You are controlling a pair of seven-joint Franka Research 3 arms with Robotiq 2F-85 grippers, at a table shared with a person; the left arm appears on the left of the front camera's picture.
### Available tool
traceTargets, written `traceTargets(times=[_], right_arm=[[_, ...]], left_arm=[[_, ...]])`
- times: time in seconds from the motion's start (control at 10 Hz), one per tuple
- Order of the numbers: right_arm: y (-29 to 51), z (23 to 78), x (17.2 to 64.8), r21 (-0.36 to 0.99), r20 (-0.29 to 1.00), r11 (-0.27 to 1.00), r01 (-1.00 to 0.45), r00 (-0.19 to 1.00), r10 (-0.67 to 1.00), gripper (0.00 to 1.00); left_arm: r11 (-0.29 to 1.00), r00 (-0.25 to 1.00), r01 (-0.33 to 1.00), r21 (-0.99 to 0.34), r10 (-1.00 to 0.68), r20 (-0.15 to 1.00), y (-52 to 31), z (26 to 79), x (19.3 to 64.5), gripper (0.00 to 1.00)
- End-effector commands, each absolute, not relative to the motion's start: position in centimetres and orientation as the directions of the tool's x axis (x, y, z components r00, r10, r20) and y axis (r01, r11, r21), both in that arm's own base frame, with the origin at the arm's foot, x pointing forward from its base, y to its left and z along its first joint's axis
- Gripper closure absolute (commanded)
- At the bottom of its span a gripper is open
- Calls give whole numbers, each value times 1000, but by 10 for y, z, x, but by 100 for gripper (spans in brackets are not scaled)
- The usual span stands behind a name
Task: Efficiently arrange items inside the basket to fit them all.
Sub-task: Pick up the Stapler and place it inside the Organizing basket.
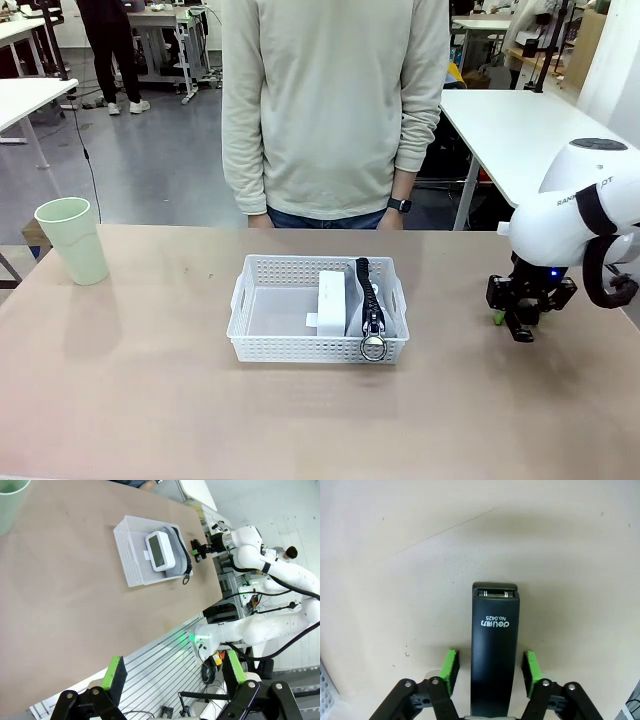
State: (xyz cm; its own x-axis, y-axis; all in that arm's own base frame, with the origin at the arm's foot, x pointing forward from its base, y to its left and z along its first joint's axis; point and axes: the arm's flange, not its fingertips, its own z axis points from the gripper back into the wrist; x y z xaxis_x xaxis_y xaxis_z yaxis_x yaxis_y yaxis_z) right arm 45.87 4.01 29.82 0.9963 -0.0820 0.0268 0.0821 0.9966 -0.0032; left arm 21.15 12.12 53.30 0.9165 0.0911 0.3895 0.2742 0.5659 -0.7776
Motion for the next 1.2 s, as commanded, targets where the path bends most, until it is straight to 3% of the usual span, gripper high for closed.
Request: traceTargets(times=[0.0, 0.5, 1.0, 1.1], right_arm=[[44, 293, 456, -29, 28, 996, 89, 996, -88, 100], [45, 311, 452, -32, 37, 997, 68, 997, -66, 100], [98, 480, 400, 113, 21, 926, -360, 933, 360, 100], [82, 420, 424, 45, 39, 981, -188, 982, 187, 100]], left_arm=[[552, 910, 295, -780, 87, 405, 123, 535, 211, 0], [552, 910, 295, -780, 87, 405, 123, 535, 211, 0], [552, 910, 295, -780, 87, 405, 123, 535, 211, 0], [552, 910, 295, -780, 87, 405, 123, 535, 211, 0]])
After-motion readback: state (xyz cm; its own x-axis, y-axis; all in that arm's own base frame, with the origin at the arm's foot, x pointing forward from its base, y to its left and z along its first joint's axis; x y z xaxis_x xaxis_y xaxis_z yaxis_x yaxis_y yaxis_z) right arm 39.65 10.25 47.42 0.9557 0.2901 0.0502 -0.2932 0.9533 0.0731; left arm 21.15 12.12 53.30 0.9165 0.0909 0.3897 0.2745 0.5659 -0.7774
